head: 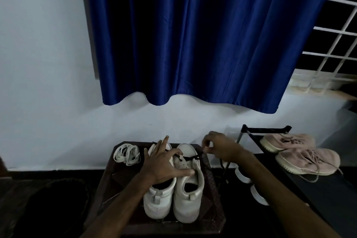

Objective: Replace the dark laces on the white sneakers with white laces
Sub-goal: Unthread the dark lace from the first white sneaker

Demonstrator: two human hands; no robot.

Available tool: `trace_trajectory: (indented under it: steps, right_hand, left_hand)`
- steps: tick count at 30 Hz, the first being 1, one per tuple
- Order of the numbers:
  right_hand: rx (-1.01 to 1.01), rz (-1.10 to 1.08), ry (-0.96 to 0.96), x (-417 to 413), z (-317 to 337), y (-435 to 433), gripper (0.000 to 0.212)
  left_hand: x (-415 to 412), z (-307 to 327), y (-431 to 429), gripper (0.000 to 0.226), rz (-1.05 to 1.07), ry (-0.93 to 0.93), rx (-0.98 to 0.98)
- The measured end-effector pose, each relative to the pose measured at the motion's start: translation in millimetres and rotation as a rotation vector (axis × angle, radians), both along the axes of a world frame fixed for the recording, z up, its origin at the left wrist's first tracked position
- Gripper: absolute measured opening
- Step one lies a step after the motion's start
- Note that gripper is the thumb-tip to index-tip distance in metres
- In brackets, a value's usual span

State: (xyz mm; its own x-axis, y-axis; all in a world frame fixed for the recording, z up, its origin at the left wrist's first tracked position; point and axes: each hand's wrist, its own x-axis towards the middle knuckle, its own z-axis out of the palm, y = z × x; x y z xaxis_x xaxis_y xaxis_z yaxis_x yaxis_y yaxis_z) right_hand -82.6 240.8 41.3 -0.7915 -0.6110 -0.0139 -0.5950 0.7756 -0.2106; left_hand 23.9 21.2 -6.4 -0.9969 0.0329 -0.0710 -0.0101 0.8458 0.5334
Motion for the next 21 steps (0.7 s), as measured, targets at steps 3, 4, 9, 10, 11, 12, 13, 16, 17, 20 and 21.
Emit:
trace_trajectory:
  steps: [3,4,9,10,11,12,13,16,17,20,21]
  right_hand:
    - [-0.027,0.121,-0.074,11,-5,-34,0.015]
    - [0.016,0.131,-0.065,15,-9,-42,0.015]
    - [0.161,0.123,0.124,23,-18,-59,0.014]
    - [0.204,0.146,0.179,25,-17,-60,0.015]
    - [0.246,0.163,0.235,26,-16,-59,0.015]
    - [0.279,0.161,0.282,26,-15,-54,0.017]
    - [0.321,0.136,0.314,23,-15,-45,0.02]
    - [0.47,-0.063,0.296,4,-17,7,0.026]
    - [0.429,-0.157,0.241,-2,-17,24,0.021]
    - [-0.011,-0.334,0.007,-6,-10,37,0.005]
    - [-0.195,-0.346,-0.068,-2,-1,31,0.006]
  left_hand:
    - [1,0,0,0.078,0.003,-0.016,-0.011]
    - [1,0,0,0.079,0.001,-0.015,-0.012]
    - [0,0,0,0.085,-0.004,-0.015,-0.013]
    - [0,1,0,0.086,-0.006,-0.021,-0.018]
    - [1,2,0,0.087,-0.008,-0.027,-0.024]
    - [1,2,0,0.086,-0.008,-0.029,-0.025]
    - [1,2,-1,0.083,-0.007,-0.029,-0.016]
    - [-1,-2,-1,0.075,-0.005,-0.007,0.011]
    - [-1,-4,-2,0.075,-0.005,0.003,0.016]
    - [-2,-7,-3,0.075,-0.004,0.03,0.034]
    - [-3,-7,-2,0.076,-0.005,0.031,0.033]
